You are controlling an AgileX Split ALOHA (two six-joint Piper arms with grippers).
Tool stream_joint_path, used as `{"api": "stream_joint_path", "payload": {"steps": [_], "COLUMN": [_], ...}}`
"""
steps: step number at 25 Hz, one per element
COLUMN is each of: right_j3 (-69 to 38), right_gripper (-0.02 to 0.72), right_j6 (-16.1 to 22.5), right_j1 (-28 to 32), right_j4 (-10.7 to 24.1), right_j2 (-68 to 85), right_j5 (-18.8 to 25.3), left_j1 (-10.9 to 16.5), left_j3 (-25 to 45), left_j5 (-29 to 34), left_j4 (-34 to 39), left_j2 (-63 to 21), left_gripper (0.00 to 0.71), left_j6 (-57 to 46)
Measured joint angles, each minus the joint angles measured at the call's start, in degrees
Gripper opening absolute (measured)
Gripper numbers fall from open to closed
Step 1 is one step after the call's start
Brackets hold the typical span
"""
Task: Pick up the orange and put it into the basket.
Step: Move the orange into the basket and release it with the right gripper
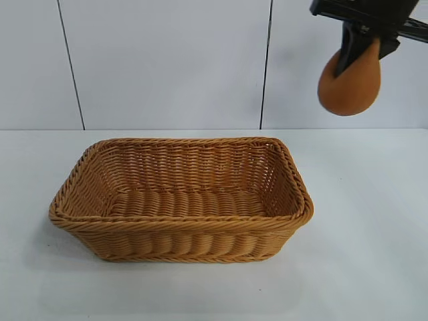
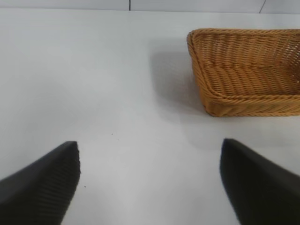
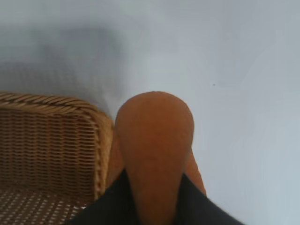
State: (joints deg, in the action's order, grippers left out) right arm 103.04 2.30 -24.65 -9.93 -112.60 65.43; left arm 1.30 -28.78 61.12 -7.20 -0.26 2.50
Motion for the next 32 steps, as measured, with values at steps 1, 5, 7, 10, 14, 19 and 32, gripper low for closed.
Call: {"api": "stream_joint_path", "payload": {"steps": [1,5,7,10,14,19,32], "right_j3": [0.0,0.0,0.0,0.0,0.0,0.0,-0.1], "right_gripper": [0.055,0.055,0.055,0.055,0.055,0.055,0.600], "right_j6": [0.3,0.9,1.1,1.1,1.1,1.1,-1.8], "right_j1": [-1.8,-6.9,-8.8,-10.3,-10.7,-10.7,-12.0], "right_j4": [-0.1,-0.4,-0.4,-0.4,-0.4,-1.5,-4.1], "right_j2": [0.0,-0.1,-0.6,-2.4,-6.8,-14.6,-18.6], "right_j5": [-0.9,-3.8,-4.8,-5.1,-6.8,-10.6,-10.3], "left_j1": [0.0,0.0,0.0,0.0,0.0,0.0,0.0], "left_j3": [0.0,0.0,0.0,0.0,0.0,0.0,0.0], "left_j5": [0.0,0.0,0.0,0.0,0.0,0.0,0.0], "left_j4": [0.0,0.0,0.0,0.0,0.0,0.0,0.0], "left_j2": [0.0,0.0,0.0,0.0,0.0,0.0,0.0], "left_gripper": [0.582,0.582,0.582,0.582,0.582,0.582,0.582], "left_j6": [0.0,0.0,0.0,0.0,0.0,0.0,0.0]}}
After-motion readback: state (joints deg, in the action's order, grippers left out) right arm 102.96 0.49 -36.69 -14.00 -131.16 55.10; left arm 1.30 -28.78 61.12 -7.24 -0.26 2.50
